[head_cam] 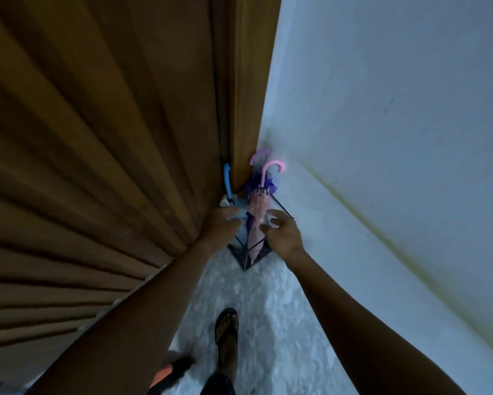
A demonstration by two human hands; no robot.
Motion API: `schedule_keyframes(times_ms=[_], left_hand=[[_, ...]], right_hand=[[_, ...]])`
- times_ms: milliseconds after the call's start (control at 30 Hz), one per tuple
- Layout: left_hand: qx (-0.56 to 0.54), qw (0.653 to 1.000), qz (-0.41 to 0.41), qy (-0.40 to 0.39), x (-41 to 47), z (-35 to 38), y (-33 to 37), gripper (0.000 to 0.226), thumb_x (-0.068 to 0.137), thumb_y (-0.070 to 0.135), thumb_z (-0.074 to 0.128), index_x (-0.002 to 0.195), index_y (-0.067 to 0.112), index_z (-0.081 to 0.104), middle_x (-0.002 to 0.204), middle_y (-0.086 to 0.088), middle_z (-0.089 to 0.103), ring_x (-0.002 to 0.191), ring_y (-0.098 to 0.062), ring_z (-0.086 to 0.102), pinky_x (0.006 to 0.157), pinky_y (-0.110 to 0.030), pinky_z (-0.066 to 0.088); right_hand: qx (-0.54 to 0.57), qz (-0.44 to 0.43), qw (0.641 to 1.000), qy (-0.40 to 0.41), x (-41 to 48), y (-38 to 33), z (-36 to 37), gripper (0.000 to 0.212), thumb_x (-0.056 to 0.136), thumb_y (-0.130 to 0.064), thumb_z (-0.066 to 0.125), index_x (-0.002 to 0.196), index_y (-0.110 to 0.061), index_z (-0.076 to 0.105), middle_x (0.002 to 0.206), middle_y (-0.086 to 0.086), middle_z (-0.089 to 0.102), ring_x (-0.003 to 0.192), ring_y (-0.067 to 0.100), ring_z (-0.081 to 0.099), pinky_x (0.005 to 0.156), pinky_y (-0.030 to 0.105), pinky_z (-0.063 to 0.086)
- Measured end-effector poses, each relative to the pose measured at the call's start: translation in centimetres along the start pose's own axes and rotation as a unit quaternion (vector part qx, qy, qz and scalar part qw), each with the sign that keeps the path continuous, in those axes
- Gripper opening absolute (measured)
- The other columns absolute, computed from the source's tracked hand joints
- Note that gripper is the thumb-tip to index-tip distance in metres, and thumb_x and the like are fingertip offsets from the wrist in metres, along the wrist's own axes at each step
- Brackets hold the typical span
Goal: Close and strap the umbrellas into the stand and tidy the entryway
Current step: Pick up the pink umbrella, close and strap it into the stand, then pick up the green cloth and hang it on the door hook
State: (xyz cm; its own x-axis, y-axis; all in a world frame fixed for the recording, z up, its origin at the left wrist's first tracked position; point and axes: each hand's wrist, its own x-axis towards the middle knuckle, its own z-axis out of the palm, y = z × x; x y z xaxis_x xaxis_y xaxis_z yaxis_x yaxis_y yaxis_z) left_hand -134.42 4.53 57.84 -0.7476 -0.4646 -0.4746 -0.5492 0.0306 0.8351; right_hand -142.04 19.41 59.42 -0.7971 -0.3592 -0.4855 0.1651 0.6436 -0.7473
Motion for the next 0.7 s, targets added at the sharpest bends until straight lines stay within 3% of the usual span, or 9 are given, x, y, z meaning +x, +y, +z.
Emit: schedule_keyframes(times_ms=[133, 167, 267, 300, 367, 433, 533, 633, 700], left_hand=[[0.023, 0.997, 0.043, 0.067, -11.2, -5.0, 1.2, 0.028, 0.094, 0.005, 0.063, 0.122, 0.004, 0.067, 0.115, -0.005, 0.066, 0.105, -0.017, 0.061, 0.099, -0.033, 0.048], [0.022, 0.993, 0.057, 0.096, -14.2, -6.4, 1.2, 0.025, 0.092, 0.006, 0.066, 0.117, 0.007, 0.070, 0.115, -0.007, 0.069, 0.101, -0.016, 0.063, 0.097, -0.032, 0.050], [0.018, 0.983, 0.077, 0.164, -23.1, -11.5, 0.3, 0.019, 0.089, 0.000, 0.068, 0.103, 0.010, 0.074, 0.096, -0.013, 0.075, 0.073, 0.001, 0.065, 0.077, -0.023, 0.051], [0.018, 0.979, 0.077, 0.185, -26.2, -13.4, -0.1, 0.019, 0.088, -0.002, 0.068, 0.100, 0.010, 0.075, 0.088, -0.009, 0.073, 0.071, 0.002, 0.065, 0.074, -0.020, 0.050], [0.027, 0.966, 0.074, 0.246, -32.9, -17.2, -0.5, 0.024, 0.085, -0.001, 0.071, 0.090, 0.022, 0.075, 0.085, -0.003, 0.073, 0.082, -0.010, 0.067, 0.078, -0.021, 0.048], [0.027, 0.954, 0.068, 0.290, -39.6, -20.9, -0.8, 0.024, 0.082, 0.001, 0.068, 0.087, 0.024, 0.074, 0.081, 0.000, 0.073, 0.081, -0.013, 0.066, 0.078, -0.023, 0.047], [0.037, 0.936, 0.054, 0.345, -48.9, -26.6, -2.3, 0.023, 0.073, 0.013, 0.061, 0.077, 0.033, 0.073, 0.066, 0.012, 0.072, 0.069, -0.007, 0.069, 0.075, -0.023, 0.056], [0.053, 0.915, 0.046, 0.397, -55.3, -32.1, -4.9, 0.027, 0.068, 0.015, 0.056, 0.071, 0.037, 0.071, 0.093, 0.001, 0.075, 0.102, -0.021, 0.071, 0.100, -0.042, 0.053], [0.088, 0.899, 0.032, 0.427, -59.0, -34.8, -5.7, 0.029, 0.078, 0.011, 0.060, 0.084, 0.037, 0.069, 0.102, 0.004, 0.073, 0.112, -0.020, 0.067, 0.105, -0.038, 0.049]], right_hand=[[0.017, -0.118, 0.993, -0.017, -9.2, -3.6, 1.1, 0.035, 0.090, -0.010, 0.070, 0.125, -0.007, 0.067, 0.112, 0.001, 0.067, 0.106, 0.016, 0.063, 0.082, 0.014, 0.044], [0.026, -0.147, 0.988, -0.027, -11.5, -4.3, 1.7, 0.030, 0.090, -0.008, 0.070, 0.119, -0.008, 0.069, 0.109, -0.001, 0.067, 0.103, 0.015, 0.063, 0.082, 0.013, 0.045], [0.012, -0.211, 0.976, -0.052, -18.3, -6.9, 4.0, 0.016, 0.092, -0.001, 0.062, 0.094, -0.015, 0.069, 0.092, 0.000, 0.071, 0.088, 0.017, 0.068, 0.083, 0.035, 0.053], [0.040, -0.223, 0.971, -0.071, -20.5, -8.0, 5.1, 0.021, 0.094, 0.005, 0.057, 0.091, -0.012, 0.069, 0.087, 0.000, 0.073, 0.083, 0.017, 0.070, 0.080, 0.031, 0.056], [0.054, -0.245, 0.960, -0.126, -26.1, -10.9, 7.2, 0.021, 0.095, 0.005, 0.058, 0.094, -0.014, 0.069, 0.079, -0.010, 0.072, 0.076, 0.010, 0.068, 0.067, 0.011, 0.052], [0.052, -0.275, 0.947, -0.157, -31.4, -13.3, 9.8, 0.016, 0.088, -0.003, 0.070, 0.096, -0.018, 0.071, 0.076, -0.012, 0.070, 0.076, 0.011, 0.064, 0.063, 0.010, 0.047], [0.054, -0.285, 0.930, -0.224, -38.7, -16.7, 14.4, 0.016, 0.088, -0.007, 0.071, 0.101, -0.017, 0.072, 0.083, -0.006, 0.071, 0.078, 0.010, 0.063, 0.064, 0.011, 0.045], [0.044, -0.321, 0.905, -0.274, -44.5, -19.5, 18.8, 0.018, 0.088, -0.001, 0.068, 0.104, -0.011, 0.070, 0.087, 0.003, 0.071, 0.077, 0.011, 0.061, 0.059, 0.004, 0.043], [0.031, -0.347, 0.891, -0.291, -47.7, -21.2, 21.7, 0.019, 0.089, 0.002, 0.067, 0.107, -0.002, 0.070, 0.088, 0.010, 0.068, 0.076, 0.012, 0.059, 0.057, 0.003, 0.042]])
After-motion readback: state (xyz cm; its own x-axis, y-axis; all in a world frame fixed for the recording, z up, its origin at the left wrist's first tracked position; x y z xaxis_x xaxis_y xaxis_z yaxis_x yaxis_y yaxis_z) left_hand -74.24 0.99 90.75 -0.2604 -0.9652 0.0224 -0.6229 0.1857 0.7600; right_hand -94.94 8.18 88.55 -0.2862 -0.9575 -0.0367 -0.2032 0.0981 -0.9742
